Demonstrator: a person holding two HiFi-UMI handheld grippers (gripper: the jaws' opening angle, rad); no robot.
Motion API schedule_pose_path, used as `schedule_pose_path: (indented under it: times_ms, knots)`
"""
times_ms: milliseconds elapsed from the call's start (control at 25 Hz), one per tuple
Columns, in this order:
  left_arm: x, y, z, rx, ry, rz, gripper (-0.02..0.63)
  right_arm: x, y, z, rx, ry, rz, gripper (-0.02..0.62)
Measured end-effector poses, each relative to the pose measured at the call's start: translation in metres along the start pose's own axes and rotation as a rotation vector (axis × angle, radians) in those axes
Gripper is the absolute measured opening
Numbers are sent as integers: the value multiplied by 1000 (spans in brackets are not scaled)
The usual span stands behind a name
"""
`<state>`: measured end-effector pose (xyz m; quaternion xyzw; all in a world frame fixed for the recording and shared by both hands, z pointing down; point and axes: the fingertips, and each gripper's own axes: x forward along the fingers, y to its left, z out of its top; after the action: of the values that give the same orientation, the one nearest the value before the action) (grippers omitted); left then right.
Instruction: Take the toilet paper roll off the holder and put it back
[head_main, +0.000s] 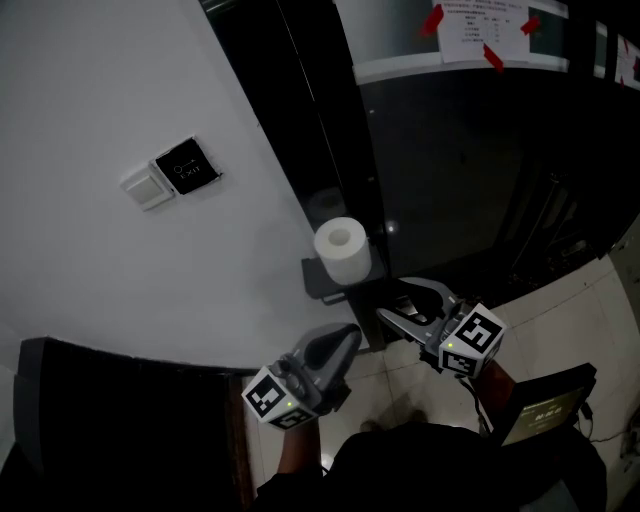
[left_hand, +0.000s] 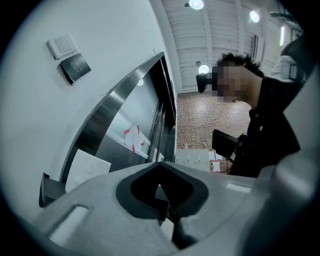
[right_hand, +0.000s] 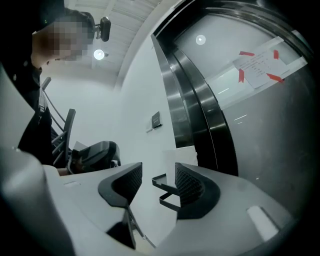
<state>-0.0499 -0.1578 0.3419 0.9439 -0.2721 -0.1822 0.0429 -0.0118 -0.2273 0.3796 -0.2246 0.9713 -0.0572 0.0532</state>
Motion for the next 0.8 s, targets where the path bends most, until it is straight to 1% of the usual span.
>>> schedule_pose_path:
  times_ms: [40, 200, 240, 440, 560, 680, 800]
  knots:
    - [0, 3, -1, -4, 4, -4, 1, 6, -4, 1, -13, 2, -11, 220]
    - [-3, 13, 5, -14, 10, -25, 1, 32, -16, -1, -23, 33, -62, 398]
    - [-4, 16, 8, -14, 8, -29, 0, 38, -18, -2, -26, 42, -76, 411]
    - [-12, 25, 13, -14, 12, -62, 1, 69, -39, -5, -50, 63, -166, 417]
    - [-21, 35, 14, -22, 11, -60, 0, 87, -50, -6, -89, 82, -207, 419]
    - [-23, 42, 23, -27, -11, -60, 1, 102, -55, -8, -113, 108, -215, 434]
    - [-24, 47, 22, -22, -4, -57, 1, 113, -56, -10, -112, 136, -206, 439]
